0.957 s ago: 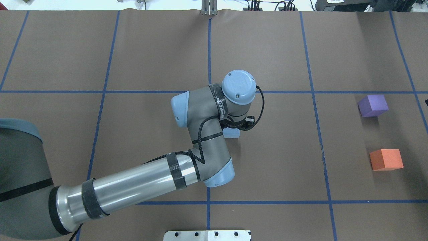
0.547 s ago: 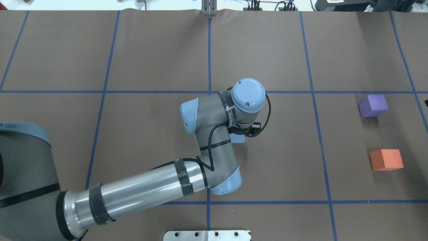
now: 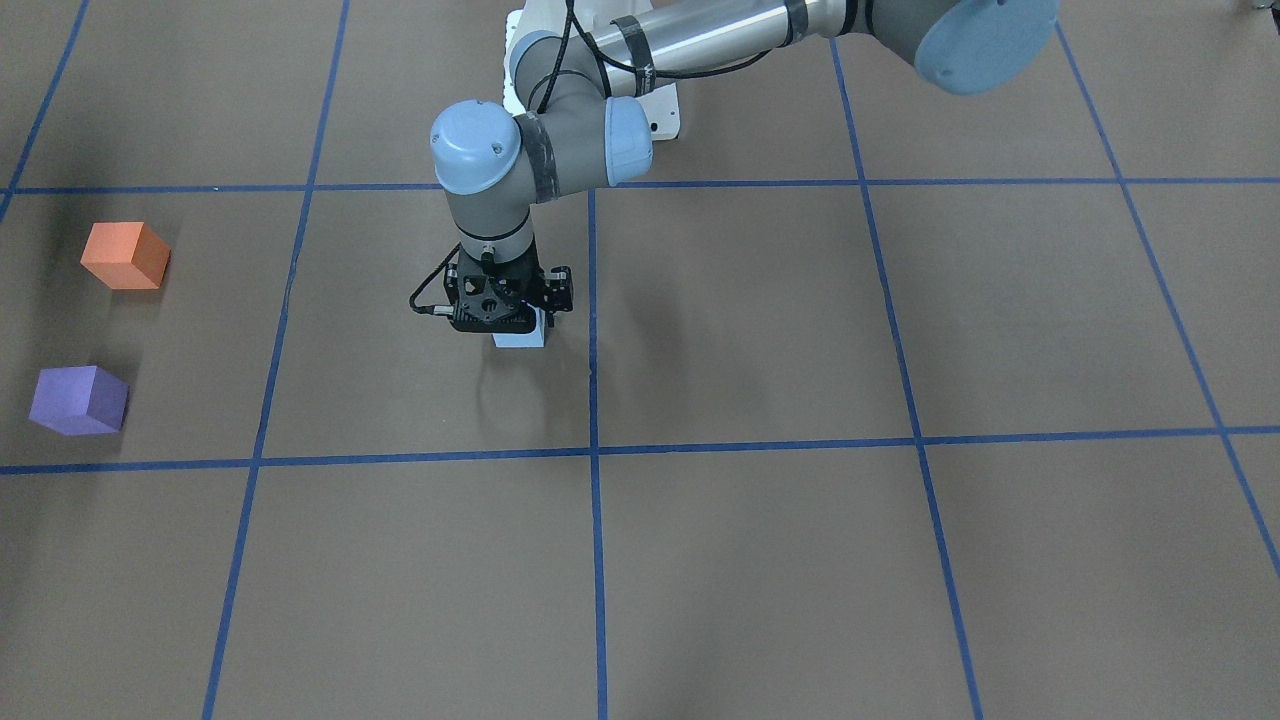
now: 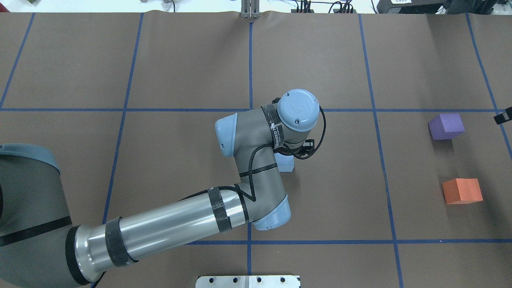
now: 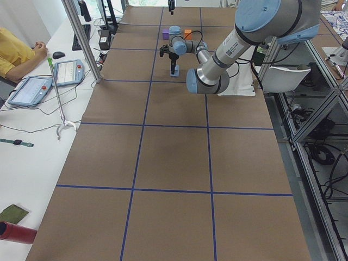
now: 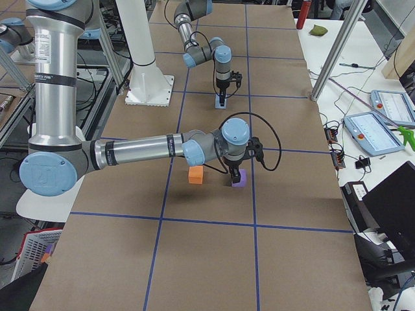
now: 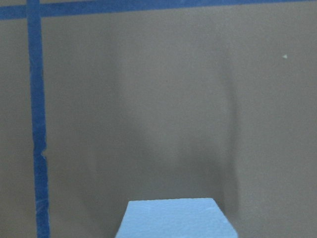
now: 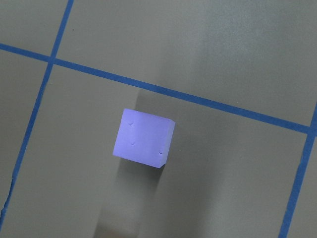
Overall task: Place blue block between orange and purple blocks
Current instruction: 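Carry the light blue cube with the left gripper to the table center and release it, then lower the right gripper onto the light blue cube while the left arm draws back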
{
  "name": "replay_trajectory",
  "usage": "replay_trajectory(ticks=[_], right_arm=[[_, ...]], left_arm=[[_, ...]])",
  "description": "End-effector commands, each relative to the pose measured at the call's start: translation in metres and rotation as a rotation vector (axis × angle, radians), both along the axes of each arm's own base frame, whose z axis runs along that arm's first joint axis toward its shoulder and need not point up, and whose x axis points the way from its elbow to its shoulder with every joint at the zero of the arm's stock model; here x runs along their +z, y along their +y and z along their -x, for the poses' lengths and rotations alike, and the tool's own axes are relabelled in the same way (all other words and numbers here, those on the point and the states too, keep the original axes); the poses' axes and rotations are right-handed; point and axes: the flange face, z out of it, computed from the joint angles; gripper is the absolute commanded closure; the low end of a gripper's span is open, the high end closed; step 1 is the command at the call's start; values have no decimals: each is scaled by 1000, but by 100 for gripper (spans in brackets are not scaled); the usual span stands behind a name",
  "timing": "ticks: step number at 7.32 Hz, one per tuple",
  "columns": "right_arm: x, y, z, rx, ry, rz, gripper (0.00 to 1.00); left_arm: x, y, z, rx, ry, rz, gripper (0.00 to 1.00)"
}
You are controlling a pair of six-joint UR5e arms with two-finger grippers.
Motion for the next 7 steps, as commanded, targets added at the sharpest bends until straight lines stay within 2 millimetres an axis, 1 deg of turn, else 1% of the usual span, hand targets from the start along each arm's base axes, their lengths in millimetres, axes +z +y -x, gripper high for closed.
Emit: replay_trajectory(ticks=[1, 2, 3, 4, 5, 6, 7], right_arm=[[-58, -18, 65, 10, -39, 69, 0], [-91, -23, 104, 33, -56, 129, 0], [-130, -27, 157, 66, -58, 170, 0], [-162, -15, 215, 100, -39, 183, 0], [-192, -2, 264, 148, -30, 204, 0], [-222, 16, 313, 191, -39, 226, 0], [-246, 38, 357, 213, -42, 220, 0]], left_arm=[[-19, -8, 43, -30, 44, -14, 0], [-14, -8, 75, -47, 44, -14, 0], [15, -5, 110, -52, 54, -2, 0], [58, -3, 165, -49, 82, 13, 0], [91, 2, 225, -57, 114, 34, 0], [115, 8, 263, -75, 118, 43, 0], [125, 1, 283, -92, 118, 56, 0]])
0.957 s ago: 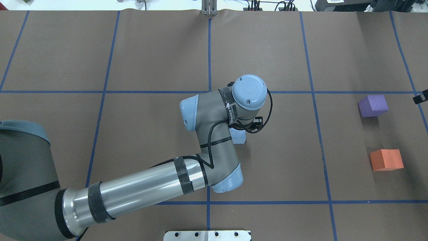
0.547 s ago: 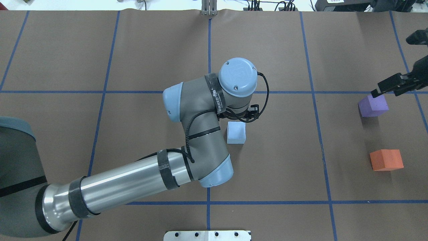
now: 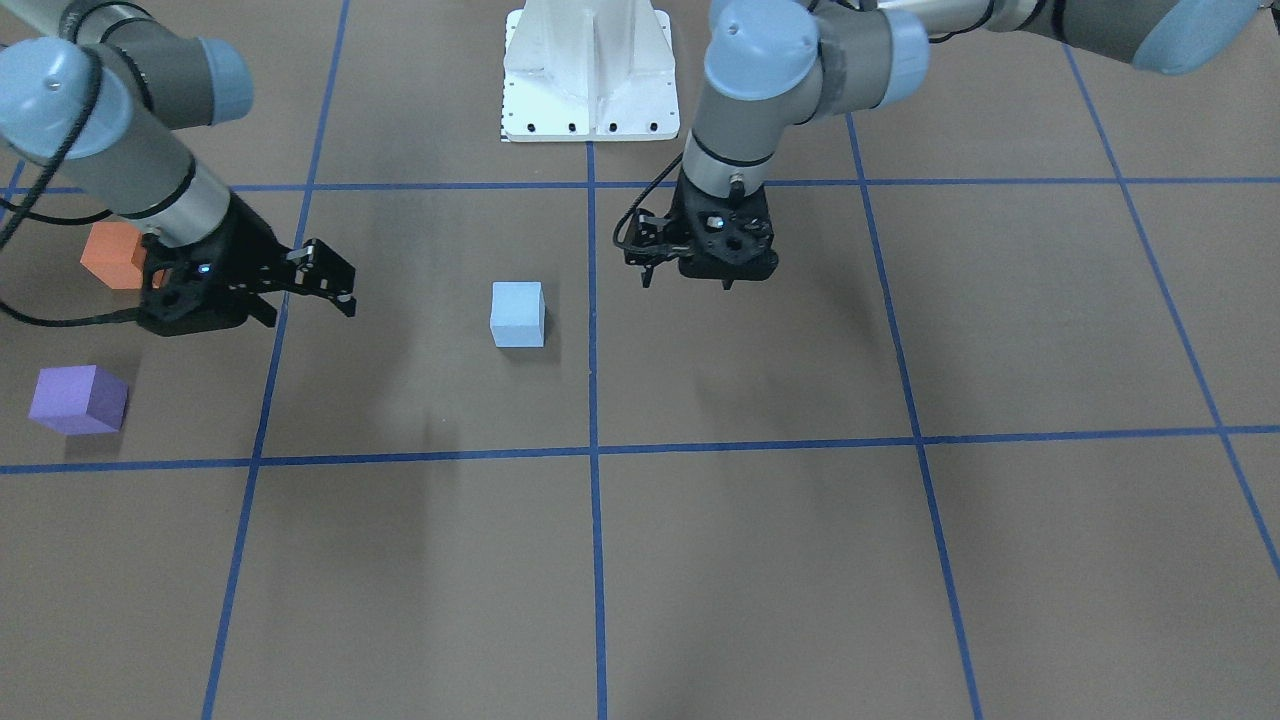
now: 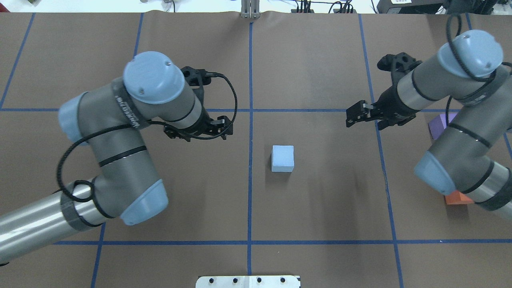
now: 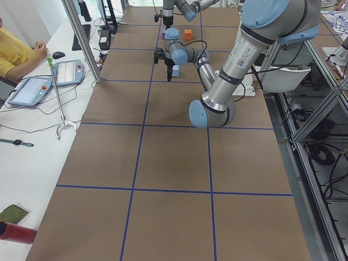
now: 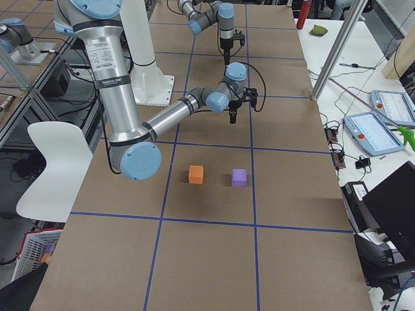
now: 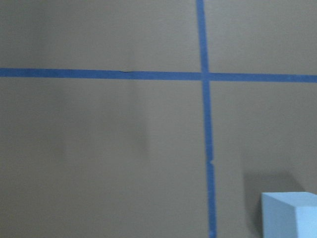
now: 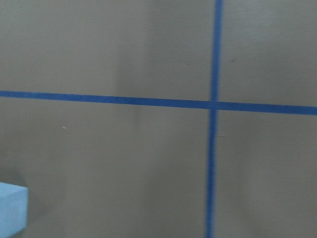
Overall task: Place blue block between orange and purple blocks
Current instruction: 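Lower the right gripper onto the light blue cube while the left arm draws back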
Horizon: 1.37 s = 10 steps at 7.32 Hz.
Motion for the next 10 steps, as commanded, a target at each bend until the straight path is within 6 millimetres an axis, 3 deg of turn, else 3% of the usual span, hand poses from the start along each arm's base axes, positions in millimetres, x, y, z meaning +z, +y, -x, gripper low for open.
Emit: replay_trajectory(ticks=[1, 3, 6, 8, 10], right_arm=[[-53, 55, 99, 41, -9, 11, 0], [-71, 71, 141, 68, -13, 42, 0], [-61, 64, 156, 83, 20, 41, 0], [-66, 48, 182, 90, 44, 35, 0], [-66, 44, 189, 88, 50, 34, 1]], left_arm=[[24, -1, 41, -18, 4, 25, 0], [28, -2, 39, -20, -3, 30, 0], [31, -1, 38, -23, -7, 42, 0], [31, 0, 38, -22, -6, 43, 0], [33, -1, 38, -22, -9, 45, 0]])
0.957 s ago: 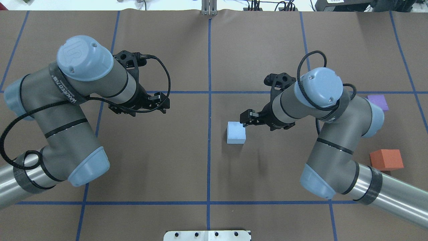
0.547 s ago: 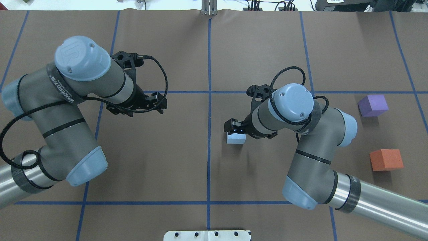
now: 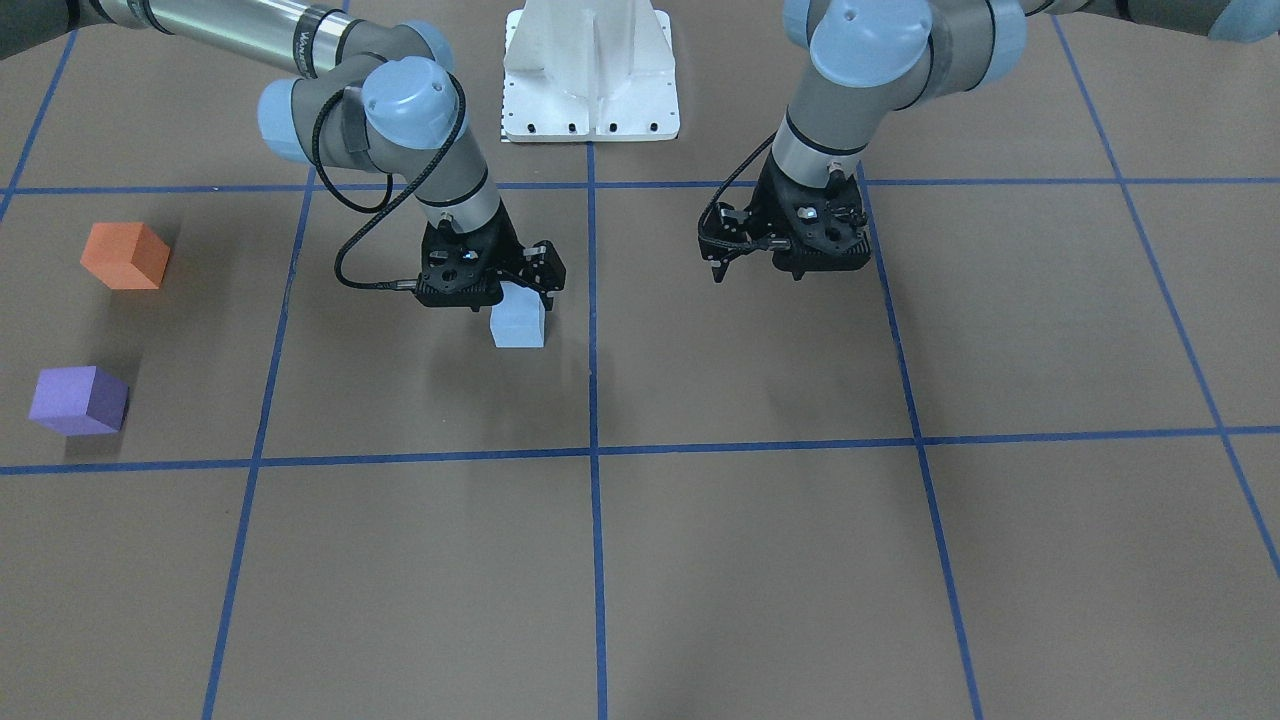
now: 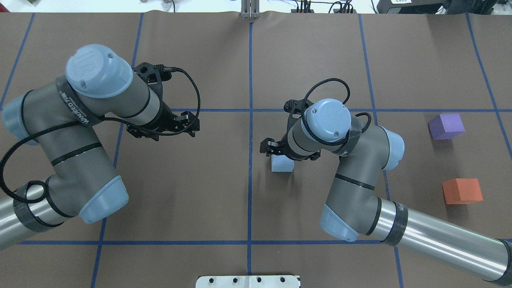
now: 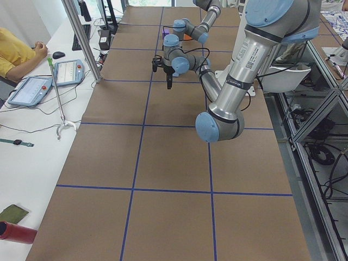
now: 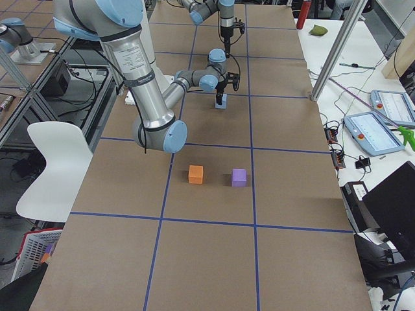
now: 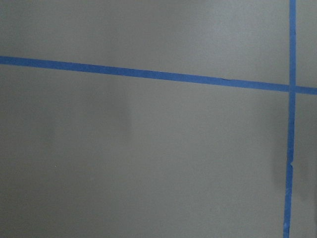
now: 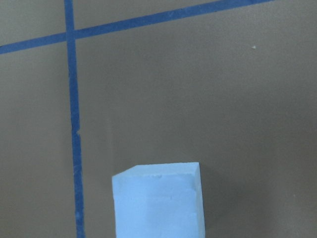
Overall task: Place blue block between orange and purple blocks
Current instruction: 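Lower the right gripper onto the light blue cube while the left arm draws back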
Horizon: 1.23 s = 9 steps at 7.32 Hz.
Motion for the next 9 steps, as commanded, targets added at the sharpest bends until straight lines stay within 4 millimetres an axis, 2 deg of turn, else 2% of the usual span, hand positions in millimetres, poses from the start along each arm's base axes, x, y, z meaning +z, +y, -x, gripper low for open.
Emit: replay_trajectory(ticks=[1, 3, 5, 6, 7, 8, 9], right_arm=[[4, -4, 7, -12, 16, -12, 1], [16, -9, 15, -37, 49, -38, 2], [22, -11, 19, -51, 60, -42, 8], [21, -11, 18, -50, 56, -40, 41], [21, -16, 14, -48, 53, -36, 99], [16, -26, 0, -56, 31, -13, 100], [9, -59, -52, -63, -31, 45, 100]], left_arm=[[1, 0, 0, 1, 0, 2, 0], [2, 4, 2, 16, 10, 17, 0], [2, 6, 2, 17, 27, 52, 0], [1, 6, 2, 9, 33, 59, 0], [3, 6, 1, 7, 30, 64, 0], [5, 5, 1, 6, 26, 66, 0], [3, 5, 1, 6, 29, 64, 0]])
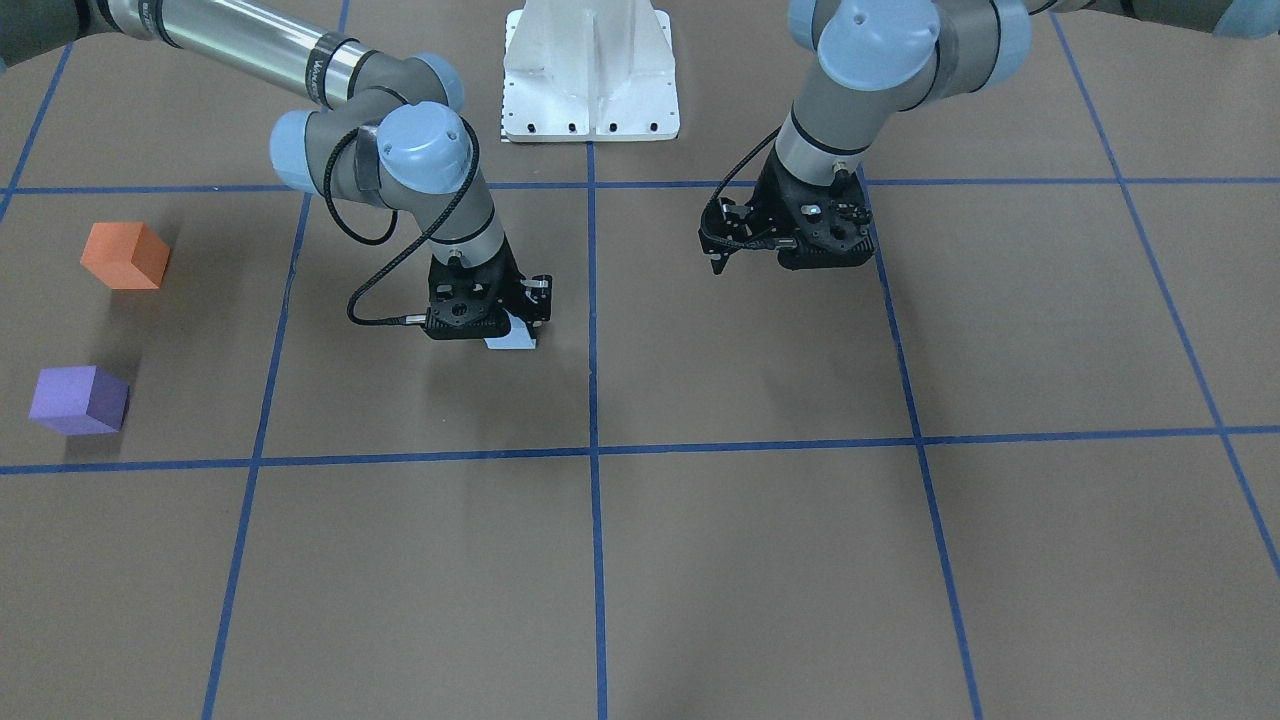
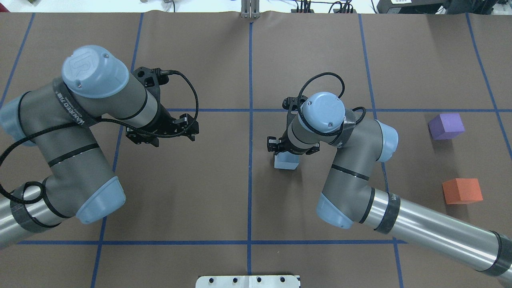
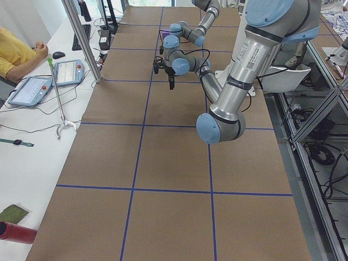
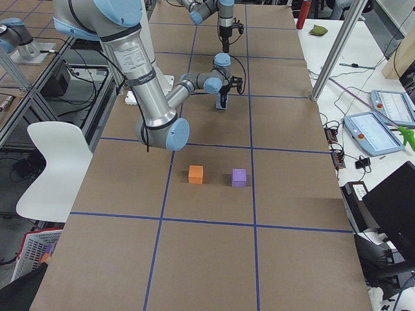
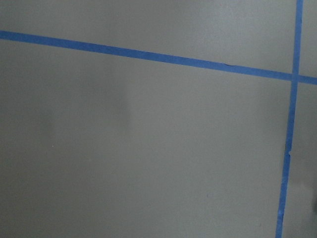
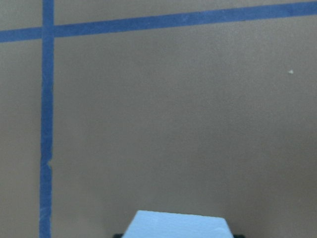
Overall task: Place blue block between orange and purple blocks
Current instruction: 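Carry the light blue cube with the right gripper toward the purple cube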
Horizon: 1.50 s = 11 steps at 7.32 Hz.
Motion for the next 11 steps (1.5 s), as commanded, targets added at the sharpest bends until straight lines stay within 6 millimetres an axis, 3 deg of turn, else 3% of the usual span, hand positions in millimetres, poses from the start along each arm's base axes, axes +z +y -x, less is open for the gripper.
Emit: replay_trajectory(ticks=[1, 2, 3, 5, 6, 8, 11], right_arm=[[17, -63, -138, -10, -106, 97, 100], [51, -82, -213, -4, -107, 63, 100], [115, -70, -258, -11, -47, 54, 100], [209, -43, -326, -38, 40, 56, 100], [241, -25, -338, -64, 76, 68, 100], [269, 1, -353, -67, 99, 107, 100], [298, 7, -354, -66, 91, 83, 100]], left_arm=[[-1, 0, 0, -1, 2, -1, 0], [-1, 0, 1, -2, 2, -2, 0], [-2, 0, 1, -4, 2, -5, 0], [-3, 1, 0, -13, 4, 7, 0], [-3, 4, -4, -14, 3, 15, 0], [-7, 5, -5, -27, 9, 28, 0], [-7, 4, -7, -27, 7, 29, 0]])
